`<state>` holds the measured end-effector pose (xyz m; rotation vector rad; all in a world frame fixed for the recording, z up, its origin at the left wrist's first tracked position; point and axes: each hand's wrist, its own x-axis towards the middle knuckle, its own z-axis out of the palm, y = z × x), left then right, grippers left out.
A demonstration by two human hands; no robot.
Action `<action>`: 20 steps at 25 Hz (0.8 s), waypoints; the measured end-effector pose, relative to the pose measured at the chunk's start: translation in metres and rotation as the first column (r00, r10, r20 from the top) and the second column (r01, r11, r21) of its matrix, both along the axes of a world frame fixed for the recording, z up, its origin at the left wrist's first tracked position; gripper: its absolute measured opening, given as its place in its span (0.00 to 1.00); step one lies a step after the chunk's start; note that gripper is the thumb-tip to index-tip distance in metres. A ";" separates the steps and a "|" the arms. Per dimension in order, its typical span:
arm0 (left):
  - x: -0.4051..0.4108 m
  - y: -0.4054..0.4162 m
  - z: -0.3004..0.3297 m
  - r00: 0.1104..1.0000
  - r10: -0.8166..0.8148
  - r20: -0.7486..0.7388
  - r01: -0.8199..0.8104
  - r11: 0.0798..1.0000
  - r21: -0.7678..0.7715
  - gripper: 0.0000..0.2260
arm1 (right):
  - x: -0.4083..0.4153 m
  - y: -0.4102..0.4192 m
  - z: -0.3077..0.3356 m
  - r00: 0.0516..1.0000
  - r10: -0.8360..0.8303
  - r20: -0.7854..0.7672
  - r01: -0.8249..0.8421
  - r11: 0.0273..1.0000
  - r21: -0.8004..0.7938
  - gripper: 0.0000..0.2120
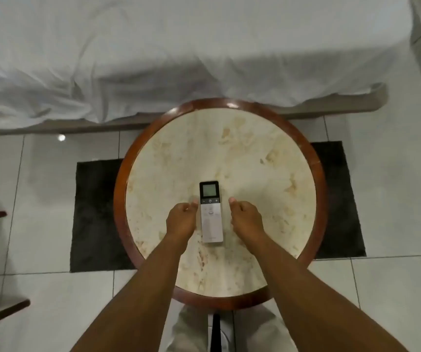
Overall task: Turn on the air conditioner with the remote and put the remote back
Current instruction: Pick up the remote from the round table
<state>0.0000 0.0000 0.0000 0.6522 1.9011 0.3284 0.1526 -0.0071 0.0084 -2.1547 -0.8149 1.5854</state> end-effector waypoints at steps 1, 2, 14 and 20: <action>0.003 0.001 -0.008 0.999 0.035 0.007 -0.035 0.999 0.027 0.13 | -0.005 0.003 -0.009 1.000 -0.004 0.006 0.004 1.000 -0.008 0.19; 0.005 0.002 -0.015 0.998 0.062 -0.012 -0.061 0.997 0.053 0.10 | -0.008 0.007 -0.017 1.000 -0.010 0.023 0.010 1.000 -0.006 0.18; 0.005 -0.004 -0.026 0.970 0.206 0.126 -0.210 0.978 0.017 0.06 | -0.024 0.007 -0.040 0.992 -0.085 -0.094 0.080 0.995 -0.062 0.09; 0.024 0.008 0.048 0.964 0.119 0.239 -0.141 0.987 0.079 0.04 | 0.003 0.006 0.031 0.958 -0.188 -0.217 0.193 0.981 0.002 0.08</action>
